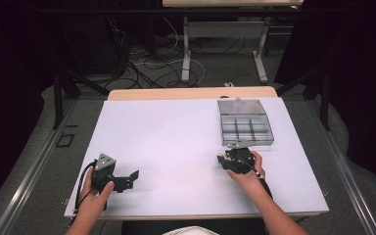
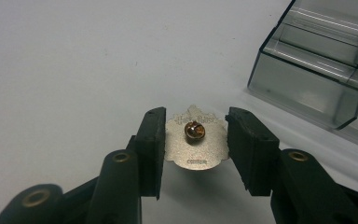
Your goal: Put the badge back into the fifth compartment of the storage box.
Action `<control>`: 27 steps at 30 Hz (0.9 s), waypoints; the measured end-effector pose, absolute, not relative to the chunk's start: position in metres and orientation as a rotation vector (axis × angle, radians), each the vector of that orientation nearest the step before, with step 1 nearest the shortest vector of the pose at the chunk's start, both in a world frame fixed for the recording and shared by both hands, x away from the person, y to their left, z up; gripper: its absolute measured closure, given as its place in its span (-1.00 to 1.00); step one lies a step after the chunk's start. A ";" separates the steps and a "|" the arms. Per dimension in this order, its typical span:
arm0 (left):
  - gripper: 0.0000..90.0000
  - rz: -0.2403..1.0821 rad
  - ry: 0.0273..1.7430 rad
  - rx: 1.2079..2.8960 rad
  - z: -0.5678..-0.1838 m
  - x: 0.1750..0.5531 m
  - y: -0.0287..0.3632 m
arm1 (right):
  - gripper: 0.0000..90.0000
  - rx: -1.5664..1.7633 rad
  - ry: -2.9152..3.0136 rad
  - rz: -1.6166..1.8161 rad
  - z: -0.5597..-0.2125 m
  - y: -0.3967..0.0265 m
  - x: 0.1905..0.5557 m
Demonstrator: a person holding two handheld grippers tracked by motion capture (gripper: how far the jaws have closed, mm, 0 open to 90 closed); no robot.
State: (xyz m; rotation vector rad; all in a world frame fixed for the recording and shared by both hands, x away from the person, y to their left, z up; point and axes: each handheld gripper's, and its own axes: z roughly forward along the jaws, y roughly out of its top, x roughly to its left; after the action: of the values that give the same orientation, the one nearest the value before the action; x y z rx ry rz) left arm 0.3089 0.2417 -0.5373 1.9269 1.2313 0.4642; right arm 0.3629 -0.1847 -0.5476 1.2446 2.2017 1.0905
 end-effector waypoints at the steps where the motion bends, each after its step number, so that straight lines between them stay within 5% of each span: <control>1: -0.98 0.464 1.232 1.927 -0.537 0.309 0.242 | 0.28 1.245 2.202 1.090 -0.548 -0.185 0.363; 27: -0.98 0.467 1.231 1.931 -0.538 0.309 0.241 | 0.28 1.294 2.134 1.115 -0.532 -0.207 0.369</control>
State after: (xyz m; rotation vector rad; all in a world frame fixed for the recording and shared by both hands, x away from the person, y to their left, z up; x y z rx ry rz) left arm 0.3093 0.2413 -0.5379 1.9309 1.2312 0.4670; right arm 0.3693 -0.2068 -0.5320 1.2942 2.1339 1.1152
